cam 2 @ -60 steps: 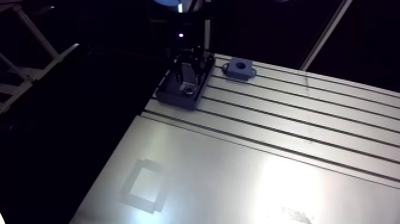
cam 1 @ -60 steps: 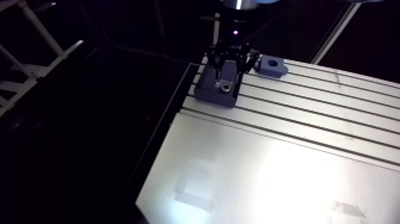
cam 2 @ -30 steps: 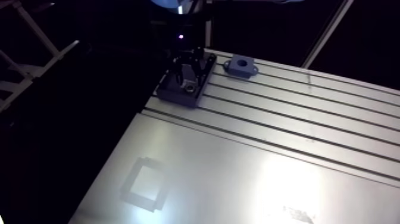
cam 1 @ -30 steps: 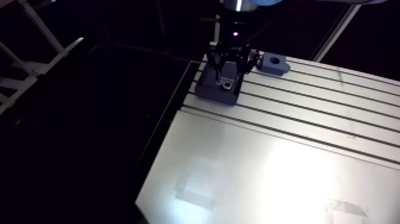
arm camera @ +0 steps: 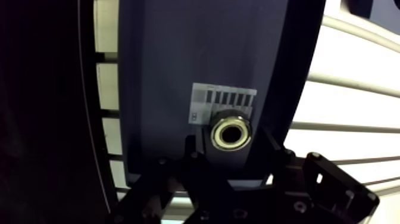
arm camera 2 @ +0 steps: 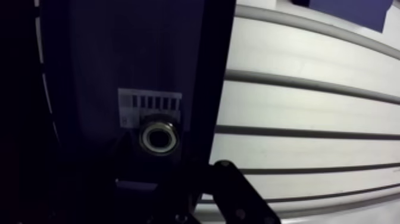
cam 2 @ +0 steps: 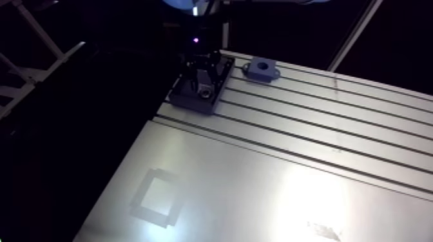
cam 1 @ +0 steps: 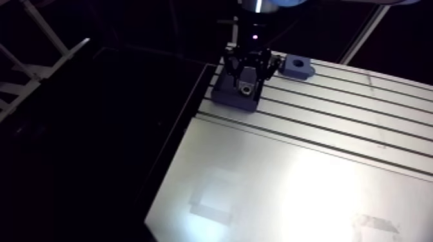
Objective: Pick up the bearing and press it into the housing until flush.
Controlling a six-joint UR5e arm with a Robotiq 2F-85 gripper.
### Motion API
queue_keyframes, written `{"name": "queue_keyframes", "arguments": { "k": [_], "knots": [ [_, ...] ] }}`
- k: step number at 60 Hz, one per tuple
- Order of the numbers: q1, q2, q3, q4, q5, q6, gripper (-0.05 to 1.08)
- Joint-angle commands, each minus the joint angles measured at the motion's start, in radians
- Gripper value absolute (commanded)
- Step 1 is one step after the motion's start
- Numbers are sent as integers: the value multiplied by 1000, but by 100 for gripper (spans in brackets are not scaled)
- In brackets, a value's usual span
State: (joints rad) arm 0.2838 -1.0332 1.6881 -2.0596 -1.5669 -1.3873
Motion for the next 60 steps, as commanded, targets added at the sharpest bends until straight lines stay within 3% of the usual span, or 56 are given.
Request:
{"name": "queue_keyframes", "arguments": {
  "k": [1, 18, 60],
  "knots": [
    [0, 3, 0, -1, -2, 0, 44],
    [0, 9, 0, -15, -12, -5, 44],
    [0, 15, -1, -14, -11, -8, 46]
  ]
}}
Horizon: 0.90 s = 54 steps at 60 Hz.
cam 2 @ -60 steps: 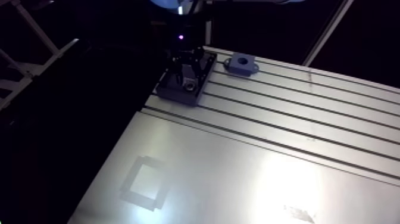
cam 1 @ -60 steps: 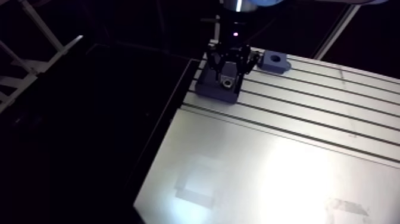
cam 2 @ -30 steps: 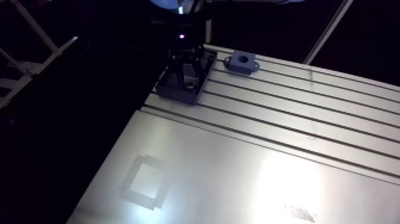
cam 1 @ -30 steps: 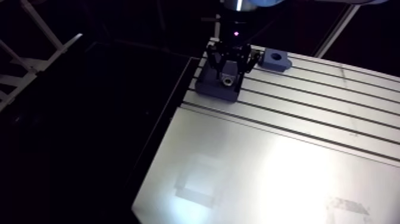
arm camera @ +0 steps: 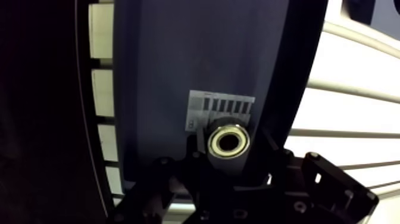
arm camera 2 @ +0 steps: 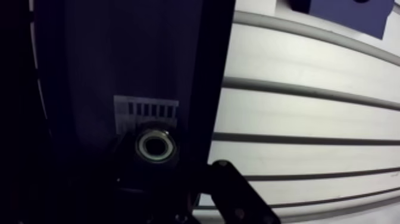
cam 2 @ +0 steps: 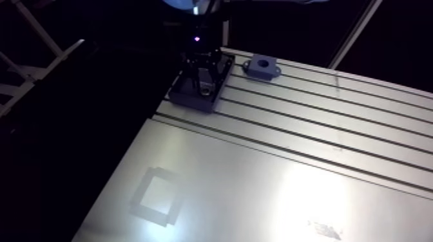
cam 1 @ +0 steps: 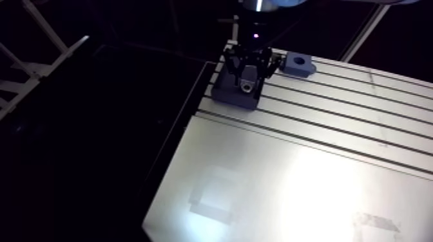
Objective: Pick up the bearing and press it into the housing until flush.
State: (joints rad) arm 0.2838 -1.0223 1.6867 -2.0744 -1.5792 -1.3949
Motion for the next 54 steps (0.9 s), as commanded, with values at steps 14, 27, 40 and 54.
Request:
{"name": "queue_keyframes", "arguments": {
  "k": [14, 27, 40, 54],
  "knots": [
    [0, 8, 0, 1, 2, -2, 47],
    [0, 6, 0, 1, 2, -2, 49],
    [0, 5, -2, 1, 2, -2, 49],
    [0, 5, 0, 1, 2, -2, 51]
  ]
}}
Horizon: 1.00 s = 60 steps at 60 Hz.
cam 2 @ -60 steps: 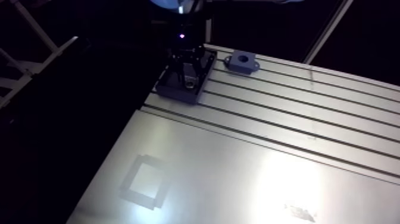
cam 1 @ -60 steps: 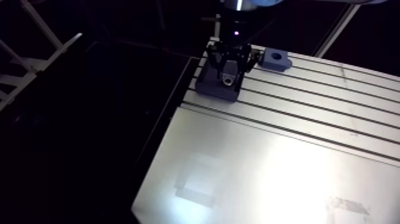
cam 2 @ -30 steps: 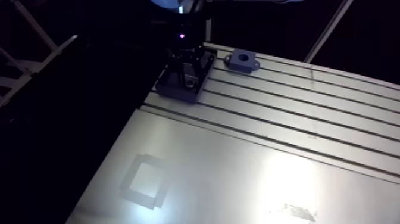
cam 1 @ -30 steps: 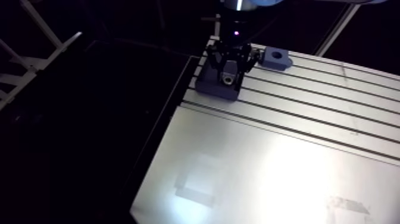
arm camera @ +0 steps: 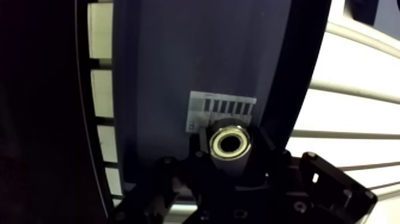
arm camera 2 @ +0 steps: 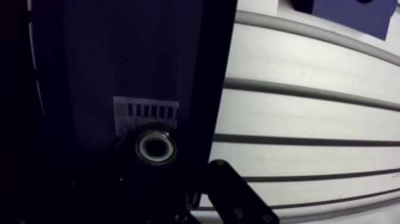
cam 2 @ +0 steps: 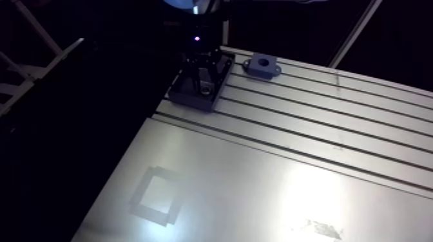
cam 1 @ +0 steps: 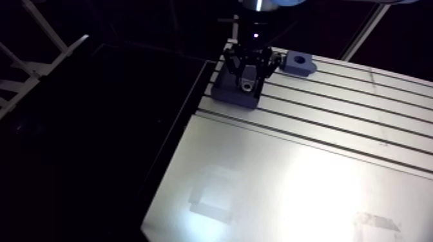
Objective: Pick up the bearing and press it into the housing until flush.
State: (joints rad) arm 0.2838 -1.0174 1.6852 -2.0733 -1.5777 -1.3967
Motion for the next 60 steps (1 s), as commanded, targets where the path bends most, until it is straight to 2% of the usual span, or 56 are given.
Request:
{"name": "queue_keyframes", "arguments": {
  "k": [1, 43, 60],
  "knots": [
    [0, 0, 1, 0, 0, 0, 51],
    [0, -2, -2, 0, 0, -3, 59],
    [0, -25, -8, 1, 2, -5, 62]
  ]
}}
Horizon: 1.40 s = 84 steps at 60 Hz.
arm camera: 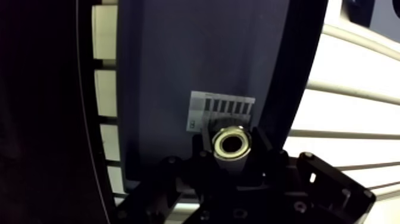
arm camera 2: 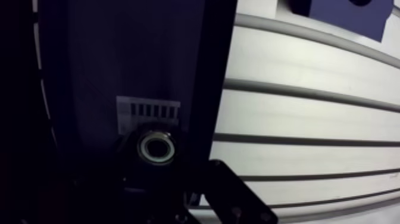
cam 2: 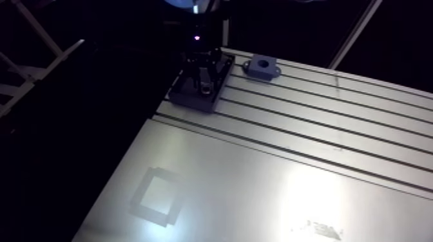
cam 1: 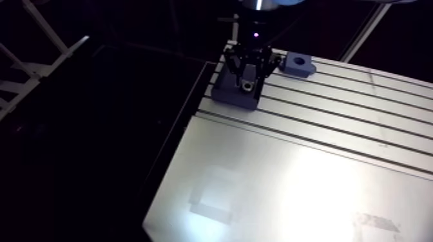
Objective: Pick up the bearing and press it into the housing until flush.
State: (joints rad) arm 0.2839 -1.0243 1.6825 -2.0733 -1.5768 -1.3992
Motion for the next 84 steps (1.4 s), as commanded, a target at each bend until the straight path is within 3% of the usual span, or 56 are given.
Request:
{"name": "queue_keyframes", "arguments": {
  "k": [1, 22, 37, 48, 66, 75, 84],
  "knots": [
    [0, -24, -6, 1, 2, -5, 62],
    [-5, -68, -47, 23, 4, -21, 64],
    [-15, -76, -123, 123, 4, -72, 66],
    [-65, -72, -198, 199, 2, -108, 67],
    [-163, -22, -300, 254, -30, -140, 67],
    [-176, 6, -326, 262, -31, -171, 68],
    [-178, 32, -341, 263, -56, -175, 68]
  ]
}}
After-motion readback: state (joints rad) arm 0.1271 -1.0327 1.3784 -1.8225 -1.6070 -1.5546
